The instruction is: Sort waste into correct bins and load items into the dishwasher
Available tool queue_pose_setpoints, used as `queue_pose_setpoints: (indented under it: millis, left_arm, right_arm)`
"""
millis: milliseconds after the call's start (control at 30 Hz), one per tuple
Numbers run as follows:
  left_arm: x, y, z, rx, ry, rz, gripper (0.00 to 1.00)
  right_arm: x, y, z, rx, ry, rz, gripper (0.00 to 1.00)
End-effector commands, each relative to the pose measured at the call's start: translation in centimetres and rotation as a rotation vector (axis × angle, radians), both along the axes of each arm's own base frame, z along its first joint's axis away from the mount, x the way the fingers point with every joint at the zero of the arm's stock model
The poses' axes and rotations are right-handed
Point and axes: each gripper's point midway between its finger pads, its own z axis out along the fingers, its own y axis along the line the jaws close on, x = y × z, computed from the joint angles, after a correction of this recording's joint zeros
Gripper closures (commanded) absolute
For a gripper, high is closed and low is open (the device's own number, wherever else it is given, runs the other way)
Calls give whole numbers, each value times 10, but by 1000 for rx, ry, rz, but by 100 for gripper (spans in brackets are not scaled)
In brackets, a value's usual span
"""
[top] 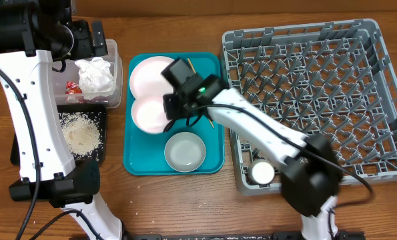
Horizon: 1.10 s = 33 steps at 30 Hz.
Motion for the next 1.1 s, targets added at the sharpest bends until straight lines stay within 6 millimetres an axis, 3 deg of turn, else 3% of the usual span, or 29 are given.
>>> queue_pose_setpoints:
  millis: [0, 167, 300, 500, 600, 767, 1067]
  left_arm:
    - [-3, -1, 14, 11, -40, 6, 0]
    - [-3, -1, 14, 11, -40, 6, 0]
    - [-3, -1, 14, 11, -40, 5, 0]
    - [-3, -1, 14, 11, -40, 6, 0]
    - [-3, -1, 14, 11, -40, 6, 0]
    - [-3, -1, 14, 11, -40, 4, 0]
    - [-3, -1, 14, 11, -40, 5, 0]
  right_arm:
    - [42, -66, 99, -81, -313, -211, 96]
    - [74, -178, 148, -498, -640, -595, 96]
    - [87, -232, 172, -772, -793, -761, 96]
    - [130, -261, 157, -908, -797, -739, 96]
    - [156, -280, 138, -1017, -773, -695, 96]
    - [166, -289, 112, -1201, -734, -658, 96]
    - [170, -281, 67, -1274, -672, -558, 96]
